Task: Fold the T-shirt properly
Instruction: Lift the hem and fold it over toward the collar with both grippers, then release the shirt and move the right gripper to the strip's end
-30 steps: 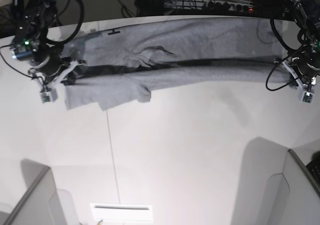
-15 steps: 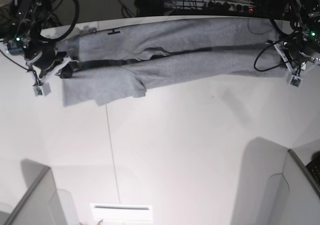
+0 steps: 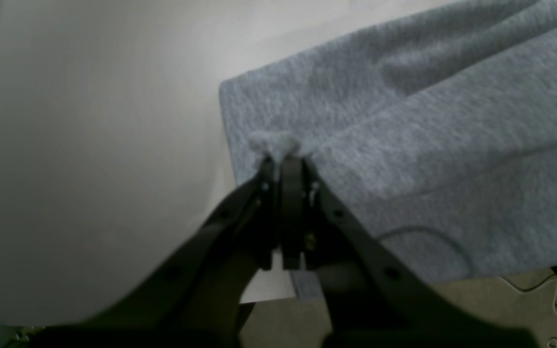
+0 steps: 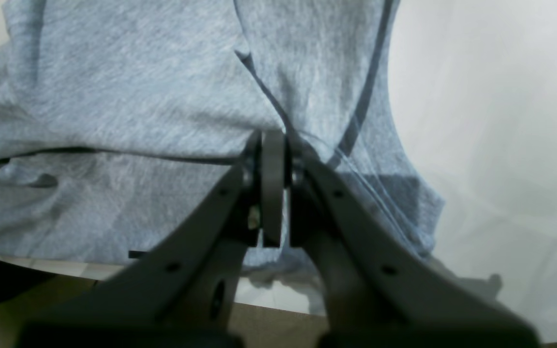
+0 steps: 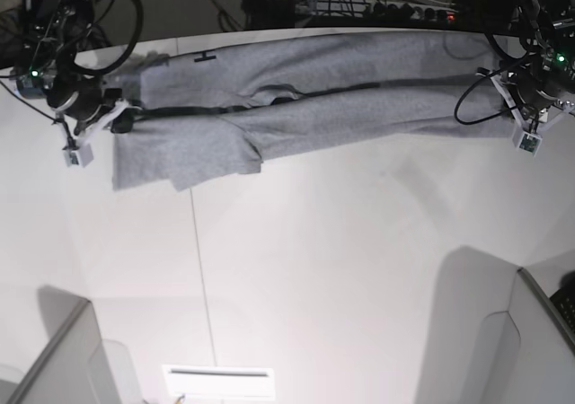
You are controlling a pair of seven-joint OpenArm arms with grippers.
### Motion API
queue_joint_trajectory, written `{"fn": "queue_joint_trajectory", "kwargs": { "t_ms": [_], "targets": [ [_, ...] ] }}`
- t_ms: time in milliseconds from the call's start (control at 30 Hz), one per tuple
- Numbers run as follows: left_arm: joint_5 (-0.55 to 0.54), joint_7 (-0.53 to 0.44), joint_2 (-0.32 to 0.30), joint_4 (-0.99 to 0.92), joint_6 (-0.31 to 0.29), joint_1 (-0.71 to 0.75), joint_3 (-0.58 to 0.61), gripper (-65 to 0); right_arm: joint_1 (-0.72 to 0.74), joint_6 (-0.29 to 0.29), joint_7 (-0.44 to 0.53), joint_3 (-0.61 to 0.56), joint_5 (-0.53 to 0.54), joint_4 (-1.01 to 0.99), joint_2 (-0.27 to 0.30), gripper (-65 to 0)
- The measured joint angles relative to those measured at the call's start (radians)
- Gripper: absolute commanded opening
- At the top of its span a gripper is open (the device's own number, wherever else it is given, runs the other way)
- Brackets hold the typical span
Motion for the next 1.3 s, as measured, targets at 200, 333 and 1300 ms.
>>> {"fn": "queue_joint_trajectory", "kwargs": {
  "t_ms": [200, 333, 1300],
  "targets": [
    [-0.001, 0.0, -0.003, 0.0, 0.0, 0.002, -0.004, -24.4, 0.0, 0.0, 0.0, 0.006, -0.003, 0.002, 0.003, -42.2],
    [-0.002, 0.0, -0.002, 0.001, 0.0, 0.004, -0.007, -12.2, -0.005, -0.006, 0.003, 0.008, -0.01, 0.053, 0.019, -44.9],
    [0.399, -0.076, 0.193, -0.357, 0.011, -0.327, 0.098, -65.0, 0.34, 0.02, 0.391, -0.114, -0.214, -0.624, 0.095, -65.0]
  ]
}}
